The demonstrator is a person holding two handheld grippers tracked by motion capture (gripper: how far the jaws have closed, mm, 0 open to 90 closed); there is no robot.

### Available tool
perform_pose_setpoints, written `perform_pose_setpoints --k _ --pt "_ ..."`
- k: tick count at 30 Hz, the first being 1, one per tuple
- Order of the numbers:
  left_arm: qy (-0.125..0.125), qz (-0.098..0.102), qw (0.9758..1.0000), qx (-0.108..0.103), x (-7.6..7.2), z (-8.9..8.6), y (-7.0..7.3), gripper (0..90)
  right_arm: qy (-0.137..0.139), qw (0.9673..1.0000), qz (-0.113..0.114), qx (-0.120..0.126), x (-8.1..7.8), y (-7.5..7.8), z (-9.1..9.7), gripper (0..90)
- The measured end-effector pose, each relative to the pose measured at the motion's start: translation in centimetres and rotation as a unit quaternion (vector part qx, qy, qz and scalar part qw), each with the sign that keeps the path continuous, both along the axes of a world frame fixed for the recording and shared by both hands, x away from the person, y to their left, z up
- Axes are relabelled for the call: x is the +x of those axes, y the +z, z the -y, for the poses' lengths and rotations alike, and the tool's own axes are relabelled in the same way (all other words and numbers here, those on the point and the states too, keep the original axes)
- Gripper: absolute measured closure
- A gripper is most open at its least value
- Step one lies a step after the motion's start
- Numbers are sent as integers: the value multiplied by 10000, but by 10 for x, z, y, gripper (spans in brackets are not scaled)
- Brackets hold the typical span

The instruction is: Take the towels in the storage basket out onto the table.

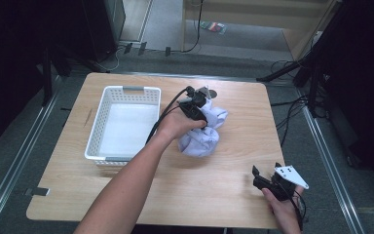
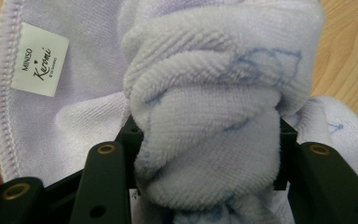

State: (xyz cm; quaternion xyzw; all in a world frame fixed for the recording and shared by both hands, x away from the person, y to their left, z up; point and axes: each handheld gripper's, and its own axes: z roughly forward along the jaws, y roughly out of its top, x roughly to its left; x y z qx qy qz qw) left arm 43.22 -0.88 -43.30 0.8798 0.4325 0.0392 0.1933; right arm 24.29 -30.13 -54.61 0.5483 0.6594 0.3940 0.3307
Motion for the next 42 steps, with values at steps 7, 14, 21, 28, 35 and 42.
perform_pose_setpoints --k 7,14,21,28,35,42 --pt "-124 -226 9996 -119 -2 -4 -17 262 1 10000 -4 -6 0 0 0 160" --pt "-85 -19 9999 -150 -5 -4 -12 0 -10 10000 -7 -7 0 0 0 159" --pt "141 259 9995 -97 -6 -20 3 0 0 10000 -15 14 0 0 1 157" --pt "492 477 9974 -240 -6 -50 21 0 -10 10000 -39 10 1 0 1 153" --pt "910 534 9942 -201 -7 -89 29 0 -19 10000 -59 -5 1 0 0 152" --pt "1300 580 9895 -235 -10 -131 26 0 -18 9999 -101 9 2 0 0 150"
